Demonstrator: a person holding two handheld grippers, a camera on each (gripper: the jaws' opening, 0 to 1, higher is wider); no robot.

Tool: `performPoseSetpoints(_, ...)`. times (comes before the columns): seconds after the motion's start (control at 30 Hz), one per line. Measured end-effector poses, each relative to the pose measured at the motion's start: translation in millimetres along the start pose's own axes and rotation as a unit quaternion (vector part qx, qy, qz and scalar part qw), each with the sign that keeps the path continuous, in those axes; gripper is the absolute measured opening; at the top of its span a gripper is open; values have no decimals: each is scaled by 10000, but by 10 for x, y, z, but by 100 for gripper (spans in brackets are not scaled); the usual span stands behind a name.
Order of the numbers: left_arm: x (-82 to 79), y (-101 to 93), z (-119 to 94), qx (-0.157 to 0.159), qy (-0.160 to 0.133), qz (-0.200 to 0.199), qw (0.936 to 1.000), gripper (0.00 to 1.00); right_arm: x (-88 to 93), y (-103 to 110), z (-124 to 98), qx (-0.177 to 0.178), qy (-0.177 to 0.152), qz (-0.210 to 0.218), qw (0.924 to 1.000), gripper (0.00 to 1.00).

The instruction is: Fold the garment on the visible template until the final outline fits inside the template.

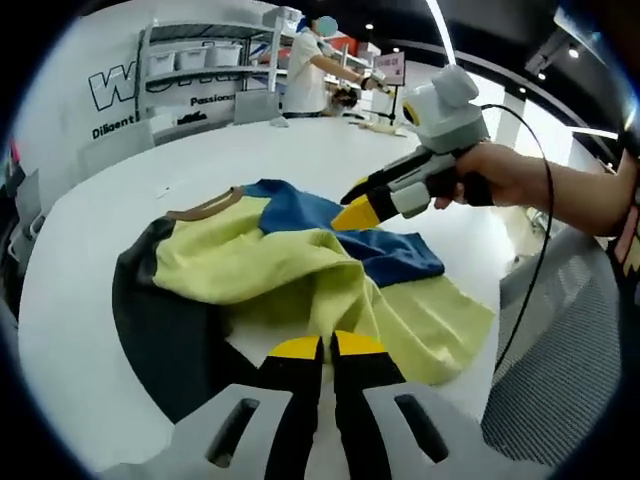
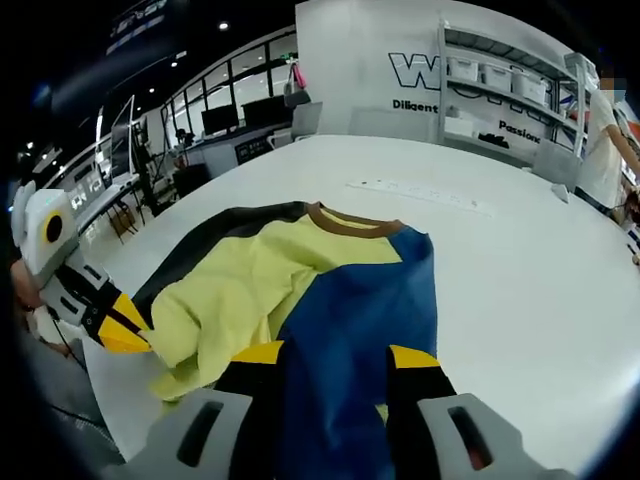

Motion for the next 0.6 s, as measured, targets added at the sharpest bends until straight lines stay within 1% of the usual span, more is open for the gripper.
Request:
performPoseSetpoints(0.13, 8, -16, -66, -45, -55, -58, 10000, 0, -15, 14, -30, 28, -43, 8, 10000, 34)
performPoseSetpoints(0.2, 0, -12, -131, -75, -151, -238, 9996, 0, -9, 22, -42, 32, -36, 8, 10000, 34)
performPoseSetpoints(0.33, 10, -14, -189, -124, -183, -352, 9991, 0, 12, 41, -65, 27, -24, -2, 10000, 34)
performPoseSetpoints(0.37, 4, 0, -210, -199, -262, -477, 9983, 0, 20, 46, -70, 22, -21, 3, 10000, 34)
performPoseSetpoints(0.4, 9, 3, -221, -196, -288, -555, 9979, 0, 24, 49, -73, 21, -22, 4, 10000, 34)
performPoseSetpoints(0.47, 52, -2, -245, -166, -189, -770, 9967, 0, 38, 52, -79, 17, -1, 9, 10000, 34)
performPoseSetpoints(0.53, 72, -5, -279, -222, -235, -732, 9968, 0, 56, 55, -91, 22, 21, -7, 10000, 34)
performPoseSetpoints(0.6, 83, -10, -318, -247, -253, -821, 9960, 0, 69, 62, -107, 19, 31, -8, 10000, 34)
Point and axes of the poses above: the point that each gripper's makers call its tool centre point, and the gripper's own axes: z roughly forward along the fingers, y roughly to its left, x roughly out of its underside, the point moved 4 cm from there along -z, roughly backward along the fingers, and after that the axes turned 7 degrees about y, right-handed, at the moved point
